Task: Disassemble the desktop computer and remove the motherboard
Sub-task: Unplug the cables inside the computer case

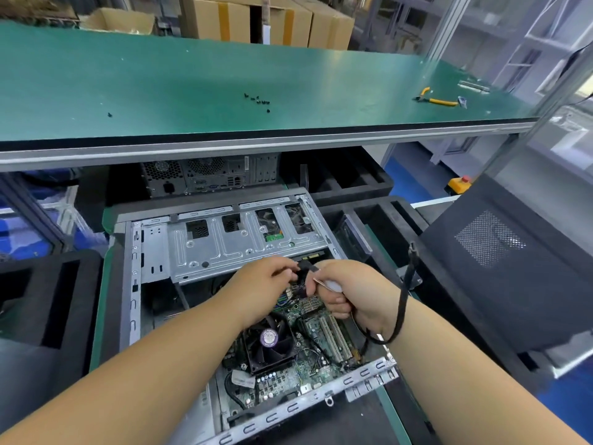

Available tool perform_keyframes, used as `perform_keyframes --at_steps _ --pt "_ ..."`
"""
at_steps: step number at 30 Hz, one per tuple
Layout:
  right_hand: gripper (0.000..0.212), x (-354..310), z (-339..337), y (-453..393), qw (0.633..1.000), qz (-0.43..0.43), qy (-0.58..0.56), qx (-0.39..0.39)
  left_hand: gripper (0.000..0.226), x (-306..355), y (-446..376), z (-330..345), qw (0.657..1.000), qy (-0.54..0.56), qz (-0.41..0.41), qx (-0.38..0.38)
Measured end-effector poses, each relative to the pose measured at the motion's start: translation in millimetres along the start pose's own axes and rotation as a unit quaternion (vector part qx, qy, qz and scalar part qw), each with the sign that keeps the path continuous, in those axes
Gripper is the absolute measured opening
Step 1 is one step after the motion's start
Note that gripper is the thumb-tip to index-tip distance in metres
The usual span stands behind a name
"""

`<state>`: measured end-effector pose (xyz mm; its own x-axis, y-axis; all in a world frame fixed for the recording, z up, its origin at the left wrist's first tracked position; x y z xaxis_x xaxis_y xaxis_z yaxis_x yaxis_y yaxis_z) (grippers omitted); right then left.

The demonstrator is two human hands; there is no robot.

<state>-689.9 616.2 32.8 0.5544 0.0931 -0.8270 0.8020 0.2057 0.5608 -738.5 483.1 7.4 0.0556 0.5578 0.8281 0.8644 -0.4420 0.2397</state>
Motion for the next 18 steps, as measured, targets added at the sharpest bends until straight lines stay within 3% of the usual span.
perform_keyframes --at_steps 4,8,10,13,16,18 --pt "0.032 0.2 13.8 7.4 0.996 -0.025 -0.063 -0.06 0.027 11.8 19.4 -1.4 0.953 0.296 -0.038 -0.049" --pt "0.031 3.8 20.1 15.0 0.989 0.006 -0.099 -0.109 0.017 2.8 28.5 -9.2 0.917 0.391 -0.075 -0.038" --pt "0.046 6.4 12.9 20.8 0.974 0.021 -0.211 -0.083 0.018 -6.6 27.9 -20.6 0.896 0.434 -0.097 0.019" --pt "0.071 13.2 -9.1 33.7 0.922 -0.032 -0.384 -0.039 0.021 -21.0 26.3 -37.7 0.855 0.495 -0.129 0.091" --pt "0.058 13.8 -20.5 50.0 0.91 -0.129 -0.393 -0.014 0.022 -25.6 25.7 -37.0 0.851 0.499 -0.14 0.083" --pt "0.04 17.0 -26.2 57.6 0.928 -0.173 -0.322 0.068 0.022 -20.8 27.5 -28.5 0.863 0.483 -0.135 0.059"
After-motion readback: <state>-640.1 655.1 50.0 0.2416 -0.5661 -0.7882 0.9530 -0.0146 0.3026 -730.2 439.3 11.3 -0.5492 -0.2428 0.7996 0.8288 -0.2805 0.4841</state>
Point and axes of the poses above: each hand's wrist, its own y-axis away from the middle knuckle, its own z-axis out of the palm, x = y × z, the point moved 5 cm from there along -y, towards the middle knuckle, and after that the axes turned 2 degrees about -y, right-handed, at the moved point
